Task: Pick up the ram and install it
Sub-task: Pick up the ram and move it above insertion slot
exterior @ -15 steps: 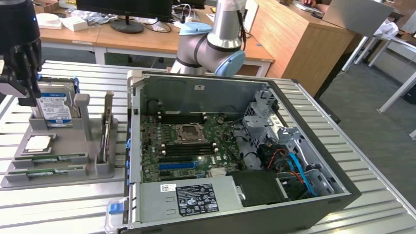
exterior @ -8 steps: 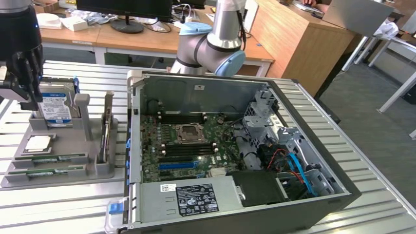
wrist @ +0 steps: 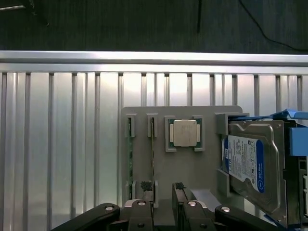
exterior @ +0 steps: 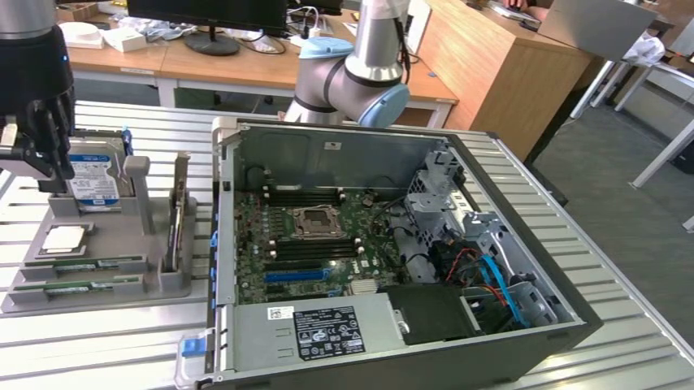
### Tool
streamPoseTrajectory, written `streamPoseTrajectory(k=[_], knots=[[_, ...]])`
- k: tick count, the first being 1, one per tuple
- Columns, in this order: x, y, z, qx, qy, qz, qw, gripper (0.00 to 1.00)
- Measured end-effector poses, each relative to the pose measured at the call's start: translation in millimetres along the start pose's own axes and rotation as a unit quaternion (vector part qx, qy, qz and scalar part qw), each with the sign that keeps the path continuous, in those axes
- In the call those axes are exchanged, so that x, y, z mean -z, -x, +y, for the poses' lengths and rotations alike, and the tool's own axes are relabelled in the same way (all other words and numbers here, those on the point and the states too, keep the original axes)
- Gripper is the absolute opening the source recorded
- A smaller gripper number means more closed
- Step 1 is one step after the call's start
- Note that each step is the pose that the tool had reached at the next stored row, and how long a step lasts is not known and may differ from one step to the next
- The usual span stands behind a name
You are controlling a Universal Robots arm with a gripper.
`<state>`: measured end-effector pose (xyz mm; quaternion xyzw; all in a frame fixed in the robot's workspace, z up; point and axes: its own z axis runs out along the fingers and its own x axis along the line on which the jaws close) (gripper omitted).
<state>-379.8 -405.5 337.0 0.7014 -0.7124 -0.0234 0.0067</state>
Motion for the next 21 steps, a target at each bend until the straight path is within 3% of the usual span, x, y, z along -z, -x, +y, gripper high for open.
streamPoseTrajectory(k=[21], knots=[[-29.0,-0.7,-1.2,0.000,0.0000,0.0000,1.0000,0.30]])
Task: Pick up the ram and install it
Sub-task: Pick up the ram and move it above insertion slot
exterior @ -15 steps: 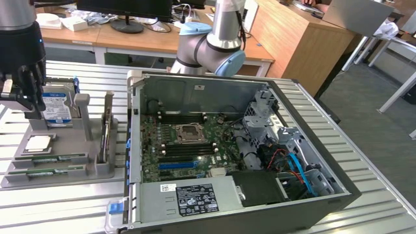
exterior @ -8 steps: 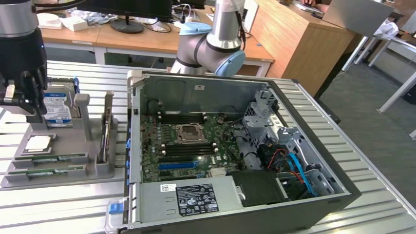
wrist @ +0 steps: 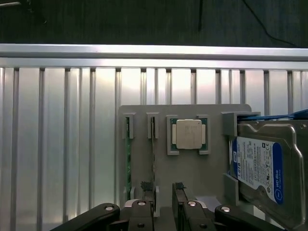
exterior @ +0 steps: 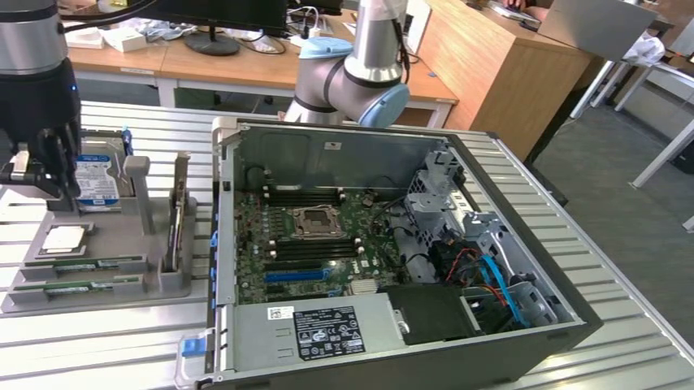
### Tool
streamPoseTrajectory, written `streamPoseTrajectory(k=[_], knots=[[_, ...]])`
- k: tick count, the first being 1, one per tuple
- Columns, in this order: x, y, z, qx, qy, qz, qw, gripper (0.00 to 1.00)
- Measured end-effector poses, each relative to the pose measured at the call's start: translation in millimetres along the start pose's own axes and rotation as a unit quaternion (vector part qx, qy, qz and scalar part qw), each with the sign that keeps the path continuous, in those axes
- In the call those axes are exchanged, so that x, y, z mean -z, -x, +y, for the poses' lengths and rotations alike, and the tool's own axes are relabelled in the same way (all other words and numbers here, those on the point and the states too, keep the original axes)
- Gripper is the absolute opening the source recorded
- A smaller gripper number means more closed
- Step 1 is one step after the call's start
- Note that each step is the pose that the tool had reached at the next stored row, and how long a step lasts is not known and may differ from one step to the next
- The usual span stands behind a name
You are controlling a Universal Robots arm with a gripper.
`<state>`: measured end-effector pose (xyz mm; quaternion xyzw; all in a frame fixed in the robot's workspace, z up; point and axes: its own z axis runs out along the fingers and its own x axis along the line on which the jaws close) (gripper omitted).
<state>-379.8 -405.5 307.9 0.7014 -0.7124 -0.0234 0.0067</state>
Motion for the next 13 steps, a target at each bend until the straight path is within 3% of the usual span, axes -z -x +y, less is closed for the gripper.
streamPoseTrajectory(k=[13], knots=[[-11.2,-0.3,-0.4,0.001,0.0000,0.0000,1.0000,0.30]])
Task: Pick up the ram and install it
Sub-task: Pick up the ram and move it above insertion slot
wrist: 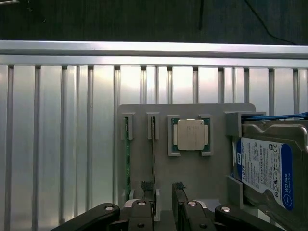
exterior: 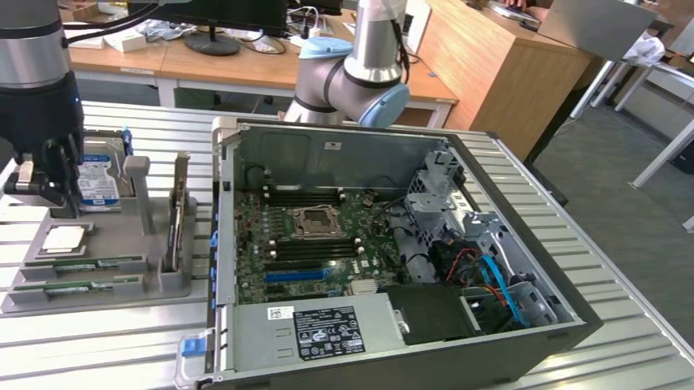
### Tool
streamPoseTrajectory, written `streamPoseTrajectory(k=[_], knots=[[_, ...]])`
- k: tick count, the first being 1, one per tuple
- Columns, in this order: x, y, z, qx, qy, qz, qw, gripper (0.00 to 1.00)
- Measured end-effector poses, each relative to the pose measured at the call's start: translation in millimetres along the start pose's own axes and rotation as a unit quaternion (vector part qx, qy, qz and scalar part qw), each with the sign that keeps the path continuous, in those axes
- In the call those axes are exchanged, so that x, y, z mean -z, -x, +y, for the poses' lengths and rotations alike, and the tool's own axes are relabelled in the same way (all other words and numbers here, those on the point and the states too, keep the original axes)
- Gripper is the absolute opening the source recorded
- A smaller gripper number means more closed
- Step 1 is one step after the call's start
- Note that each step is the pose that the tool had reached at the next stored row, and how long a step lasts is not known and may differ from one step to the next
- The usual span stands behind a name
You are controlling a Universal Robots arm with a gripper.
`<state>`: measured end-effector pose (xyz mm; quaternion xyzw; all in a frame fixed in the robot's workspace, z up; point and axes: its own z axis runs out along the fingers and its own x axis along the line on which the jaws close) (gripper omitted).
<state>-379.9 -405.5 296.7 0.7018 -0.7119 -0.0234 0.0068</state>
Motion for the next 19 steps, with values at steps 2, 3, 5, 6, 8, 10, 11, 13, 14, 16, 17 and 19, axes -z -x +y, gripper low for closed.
streamPoseTrajectory(k=[2,3,5,6,8,10,11,13,14,16,17,19], knots=[[-1.2,-0.1,0.0,0.001,0.0000,0.0000,1.0000,0.30],[-1.6,-0.2,-0.1,0.001,0.0000,0.0000,1.0000,0.30],[-2.5,-0.3,-0.2,0.002,0.0000,0.0001,1.0000,0.30],[-2.9,-0.3,-0.2,0.003,0.0001,0.0001,1.0000,0.30],[-3.6,-0.3,-0.2,0.004,0.0000,0.0001,1.0000,0.30],[-4.2,-0.4,-0.2,0.005,0.0000,0.0002,1.0000,0.30],[-4.6,-0.5,-0.2,0.006,-0.0001,0.0002,1.0000,0.30],[-5.1,-0.6,-0.3,0.008,-0.0003,0.0003,1.0000,0.30],[-5.4,-0.6,-0.3,0.008,-0.0005,0.0003,1.0000,0.30],[-5.8,-0.8,-0.3,0.010,-0.0009,0.0002,1.0000,0.30],[-6.1,-0.9,-0.3,0.011,-0.0013,-0.0001,0.9999,0.30],[-6.4,-1.0,-0.3,0.013,-0.0021,-0.0005,0.9999,0.30]])
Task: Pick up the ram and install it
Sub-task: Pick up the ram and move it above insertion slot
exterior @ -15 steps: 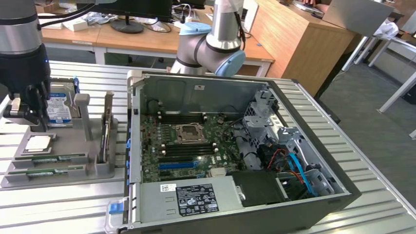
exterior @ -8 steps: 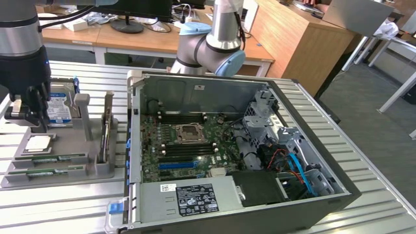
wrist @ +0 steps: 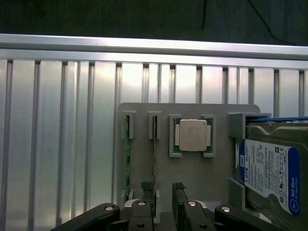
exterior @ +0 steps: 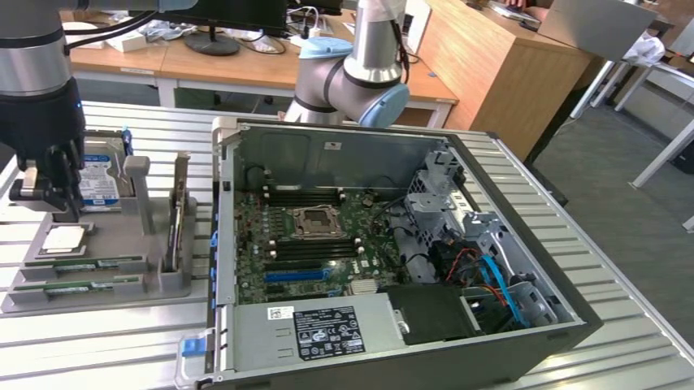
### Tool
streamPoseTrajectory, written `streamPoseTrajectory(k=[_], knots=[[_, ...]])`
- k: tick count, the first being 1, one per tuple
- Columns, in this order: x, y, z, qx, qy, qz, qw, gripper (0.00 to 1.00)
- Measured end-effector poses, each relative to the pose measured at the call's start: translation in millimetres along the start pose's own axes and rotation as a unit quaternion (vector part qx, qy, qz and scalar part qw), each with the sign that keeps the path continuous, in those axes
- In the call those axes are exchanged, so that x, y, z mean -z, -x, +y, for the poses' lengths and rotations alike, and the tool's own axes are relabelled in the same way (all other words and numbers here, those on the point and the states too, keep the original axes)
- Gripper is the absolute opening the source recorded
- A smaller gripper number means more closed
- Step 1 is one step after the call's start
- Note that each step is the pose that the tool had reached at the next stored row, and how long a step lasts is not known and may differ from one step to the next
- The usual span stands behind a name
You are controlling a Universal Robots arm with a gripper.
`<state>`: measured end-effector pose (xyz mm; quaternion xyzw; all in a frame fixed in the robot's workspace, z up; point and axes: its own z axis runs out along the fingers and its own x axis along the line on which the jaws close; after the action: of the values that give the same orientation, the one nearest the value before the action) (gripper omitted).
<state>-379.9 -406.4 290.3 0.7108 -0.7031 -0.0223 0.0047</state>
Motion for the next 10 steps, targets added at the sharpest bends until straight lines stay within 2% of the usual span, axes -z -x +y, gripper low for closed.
streamPoseTrajectory(k=[4,10], knots=[[-0.6,-0.6,0.2,0.002,-0.0014,-0.0007,1.0000,0.30],[-2.0,-4.3,0.2,0.003,-0.0013,-0.0007,1.0000,0.30]])
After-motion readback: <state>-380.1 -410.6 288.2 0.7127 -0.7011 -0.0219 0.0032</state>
